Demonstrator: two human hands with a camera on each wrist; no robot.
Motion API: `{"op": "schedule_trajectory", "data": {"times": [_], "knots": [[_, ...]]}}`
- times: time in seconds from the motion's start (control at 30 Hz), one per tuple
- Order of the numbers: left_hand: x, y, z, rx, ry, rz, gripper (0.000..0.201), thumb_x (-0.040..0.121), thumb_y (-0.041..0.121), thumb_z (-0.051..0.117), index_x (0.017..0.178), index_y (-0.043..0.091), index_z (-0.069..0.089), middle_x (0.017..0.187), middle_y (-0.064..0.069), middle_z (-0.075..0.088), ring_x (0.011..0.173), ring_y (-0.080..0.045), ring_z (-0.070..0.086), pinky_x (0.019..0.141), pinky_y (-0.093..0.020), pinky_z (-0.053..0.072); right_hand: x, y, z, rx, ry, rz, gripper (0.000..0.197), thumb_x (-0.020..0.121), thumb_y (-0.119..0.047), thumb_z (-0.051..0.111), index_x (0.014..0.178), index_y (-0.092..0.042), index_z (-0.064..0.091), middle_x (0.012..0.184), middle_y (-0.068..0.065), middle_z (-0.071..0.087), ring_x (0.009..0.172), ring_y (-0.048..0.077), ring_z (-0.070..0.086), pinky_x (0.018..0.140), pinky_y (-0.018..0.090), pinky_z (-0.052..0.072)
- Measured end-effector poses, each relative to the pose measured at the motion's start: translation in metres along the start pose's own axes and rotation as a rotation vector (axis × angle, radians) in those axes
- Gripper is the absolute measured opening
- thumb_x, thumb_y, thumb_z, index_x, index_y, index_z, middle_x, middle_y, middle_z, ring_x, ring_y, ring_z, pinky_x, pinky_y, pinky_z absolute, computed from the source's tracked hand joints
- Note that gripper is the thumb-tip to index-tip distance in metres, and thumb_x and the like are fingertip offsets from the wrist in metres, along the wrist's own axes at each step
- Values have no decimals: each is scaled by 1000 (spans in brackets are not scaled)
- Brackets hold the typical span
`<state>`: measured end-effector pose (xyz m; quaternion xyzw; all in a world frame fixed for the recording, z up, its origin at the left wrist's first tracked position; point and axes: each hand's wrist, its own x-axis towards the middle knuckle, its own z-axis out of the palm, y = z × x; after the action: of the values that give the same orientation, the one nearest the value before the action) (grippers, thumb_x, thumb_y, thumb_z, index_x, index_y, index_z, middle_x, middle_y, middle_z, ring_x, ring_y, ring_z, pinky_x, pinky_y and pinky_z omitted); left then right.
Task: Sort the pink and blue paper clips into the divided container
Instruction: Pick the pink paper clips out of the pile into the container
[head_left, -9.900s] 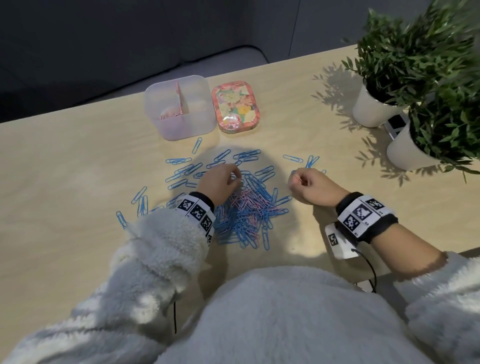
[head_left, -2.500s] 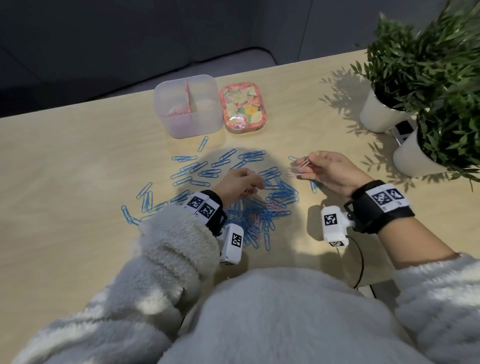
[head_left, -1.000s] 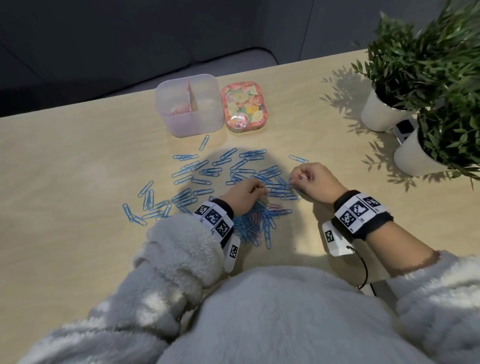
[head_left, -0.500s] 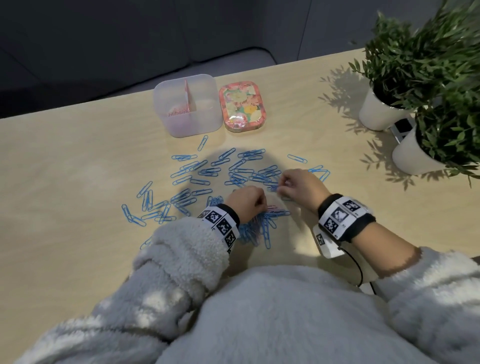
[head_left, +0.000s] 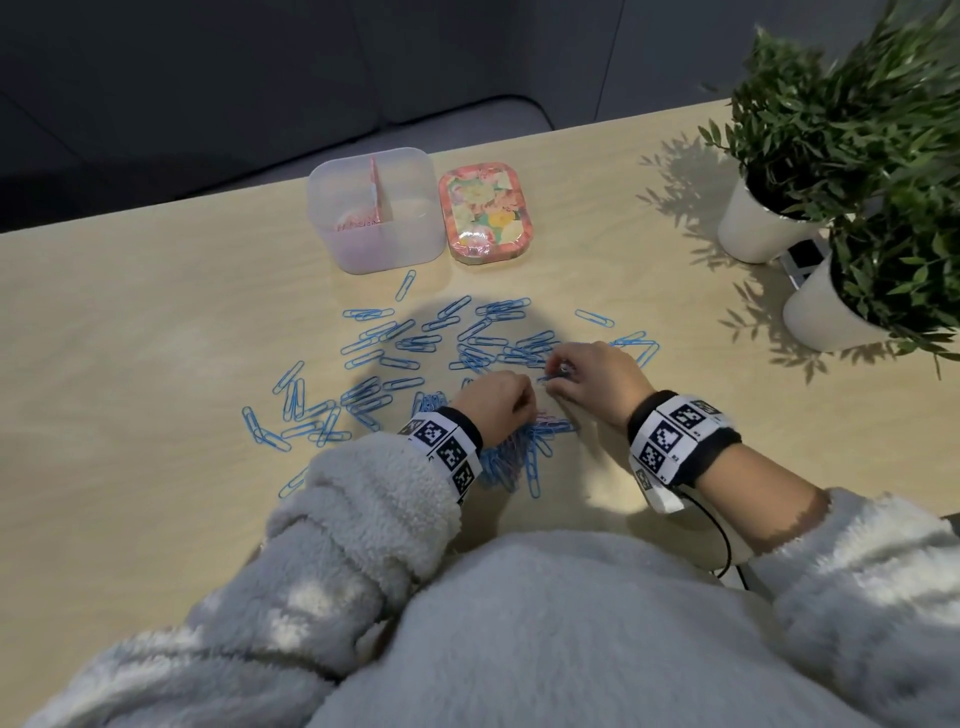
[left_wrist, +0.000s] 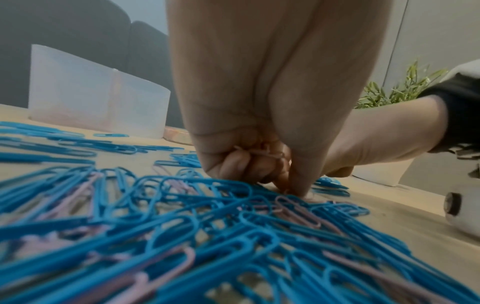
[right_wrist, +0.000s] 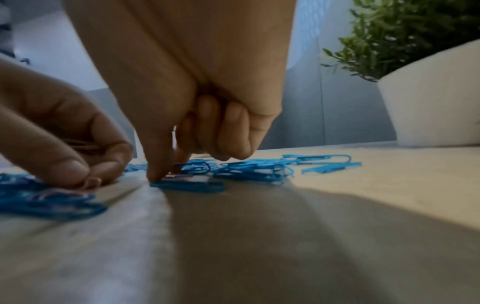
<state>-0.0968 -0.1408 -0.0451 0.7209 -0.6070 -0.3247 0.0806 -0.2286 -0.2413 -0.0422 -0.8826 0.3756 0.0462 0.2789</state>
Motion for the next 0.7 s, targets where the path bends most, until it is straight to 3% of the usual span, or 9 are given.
{"op": "schedule_trajectory", "data": {"times": [0.07,0.17,0.23,0.37,0.47,0.53,0.57,0.63,0.7], "knots": [[-1,-2,0,-18,5,-1,15,90,16,50,95,7,60,100,-10,61,92,-26,56,71,-28,37,5,-1,0,-14,-9,5,10,83,-27,59,90,-20,62,89,4,66,90,26,59,72,33,40],[-4,-6,-5,-139,65,-32,14,91,15,47,91,7,58,88,-7,57,79,-23,53,67,-28,38,15,5,-8,207,21,56,3,81,-20,62,79,-18,65,72,1,62,77,24,56,70,33,43],[-3,-12,-11,-276,84,-77,12,92,17,48,87,9,55,82,-3,55,72,-18,49,62,-24,38,19,14,-18,316,87,104,6,80,-18,64,79,-14,69,78,9,68,78,26,61,75,37,49],[-1,-17,-20,-508,115,-137,19,92,21,53,74,13,54,64,8,52,56,-8,44,51,-14,37,12,19,-25,128,155,162,17,83,-22,57,93,-20,71,97,8,72,96,30,62,80,35,48],[-1,-13,-24,-630,86,-195,15,94,16,49,88,9,61,64,6,53,50,0,48,44,-5,37,3,7,-15,26,101,81,12,81,-27,60,88,-21,68,91,4,70,94,28,61,73,33,44],[0,-9,-25,-774,31,-252,20,94,8,43,102,6,62,65,1,51,48,-1,47,44,-9,37,0,2,-5,18,35,84,11,77,-29,64,82,-20,66,80,-1,63,87,24,60,68,31,41],[0,-6,-25,-853,-5,-281,22,94,6,41,101,5,62,67,-1,49,50,-6,45,45,-13,36,1,0,-2,39,13,108,10,76,-29,66,79,-19,64,77,-3,59,86,23,60,68,31,42],[0,-2,-24,-933,-58,-301,17,95,9,42,90,6,58,69,-4,45,55,-12,39,48,-19,31,3,0,3,84,-17,140,8,76,-25,65,76,-18,62,77,-2,58,84,24,59,72,35,46],[1,0,-21,-851,-70,-256,14,92,16,50,80,9,51,66,-2,45,53,-12,40,48,-19,32,5,2,3,122,-44,124,7,78,-20,61,72,-15,60,74,-1,57,79,25,57,71,36,47]]}}
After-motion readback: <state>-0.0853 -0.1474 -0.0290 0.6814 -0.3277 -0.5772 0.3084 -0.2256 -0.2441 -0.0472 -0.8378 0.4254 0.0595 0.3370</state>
